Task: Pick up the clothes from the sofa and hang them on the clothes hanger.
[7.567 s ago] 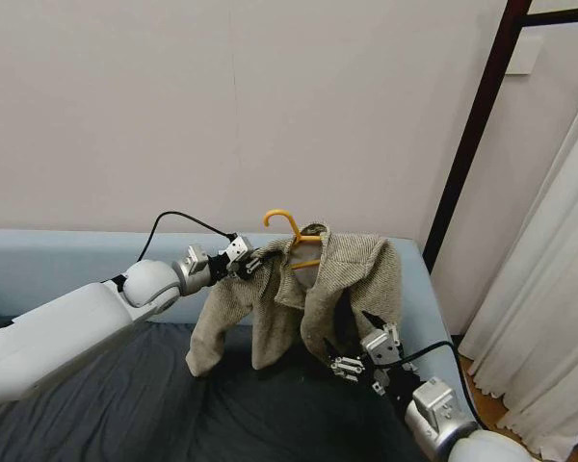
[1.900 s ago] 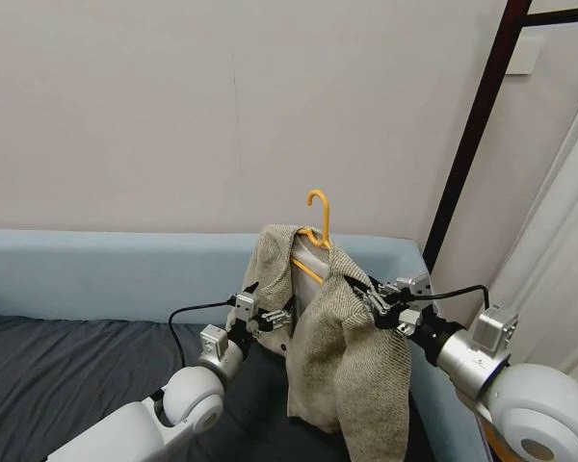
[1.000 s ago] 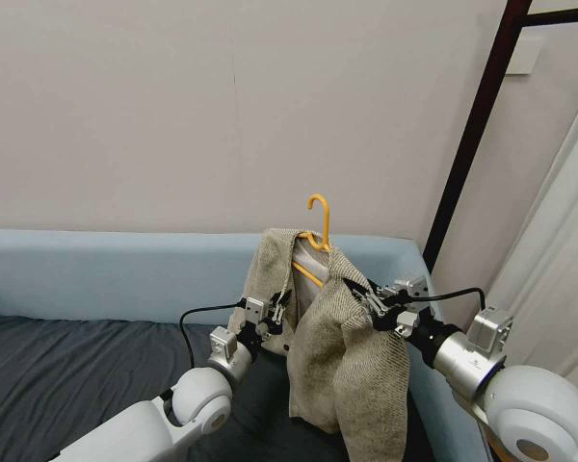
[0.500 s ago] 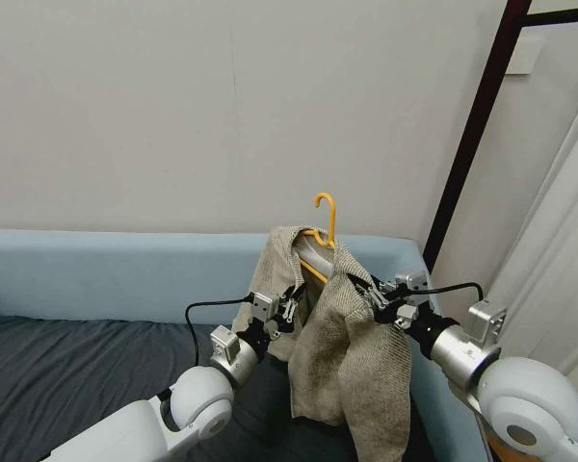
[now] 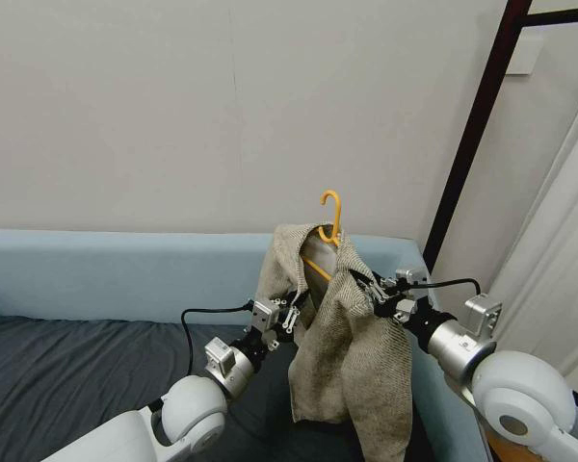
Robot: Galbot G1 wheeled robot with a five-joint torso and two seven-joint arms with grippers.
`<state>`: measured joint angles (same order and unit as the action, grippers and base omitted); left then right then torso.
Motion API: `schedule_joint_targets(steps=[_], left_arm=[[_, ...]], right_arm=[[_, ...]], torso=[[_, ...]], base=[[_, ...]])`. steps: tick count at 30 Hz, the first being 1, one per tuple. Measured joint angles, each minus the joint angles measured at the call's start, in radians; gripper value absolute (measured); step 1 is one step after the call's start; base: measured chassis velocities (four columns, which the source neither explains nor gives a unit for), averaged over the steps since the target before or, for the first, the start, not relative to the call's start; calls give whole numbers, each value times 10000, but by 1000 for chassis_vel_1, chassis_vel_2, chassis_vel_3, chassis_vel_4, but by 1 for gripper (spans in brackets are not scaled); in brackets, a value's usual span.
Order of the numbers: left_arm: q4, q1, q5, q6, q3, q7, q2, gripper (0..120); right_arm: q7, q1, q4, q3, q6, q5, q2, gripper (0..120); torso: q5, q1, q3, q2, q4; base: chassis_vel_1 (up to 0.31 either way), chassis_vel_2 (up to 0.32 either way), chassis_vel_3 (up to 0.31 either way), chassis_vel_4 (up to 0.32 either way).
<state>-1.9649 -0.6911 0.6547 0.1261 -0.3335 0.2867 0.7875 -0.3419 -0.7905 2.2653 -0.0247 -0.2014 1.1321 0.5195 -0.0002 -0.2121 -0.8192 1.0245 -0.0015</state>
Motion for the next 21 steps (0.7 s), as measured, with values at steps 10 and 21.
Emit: schedule_joint_targets(steps=[10,21], left_arm=[[-686,-863,-79,-175,1007,329,-647,62],[-1702,-3866,175,-76,3449,464,-812,99]], right_arm=[[-59,-482,6,-380,285,-782,38,8],[-209,-1102,248,-1230,351,-1524,-444,8]], torso=[[1,0,0,0,1],[2,0,1,0,0]], base=[[0,0,0,0],[0,0,0,0]])
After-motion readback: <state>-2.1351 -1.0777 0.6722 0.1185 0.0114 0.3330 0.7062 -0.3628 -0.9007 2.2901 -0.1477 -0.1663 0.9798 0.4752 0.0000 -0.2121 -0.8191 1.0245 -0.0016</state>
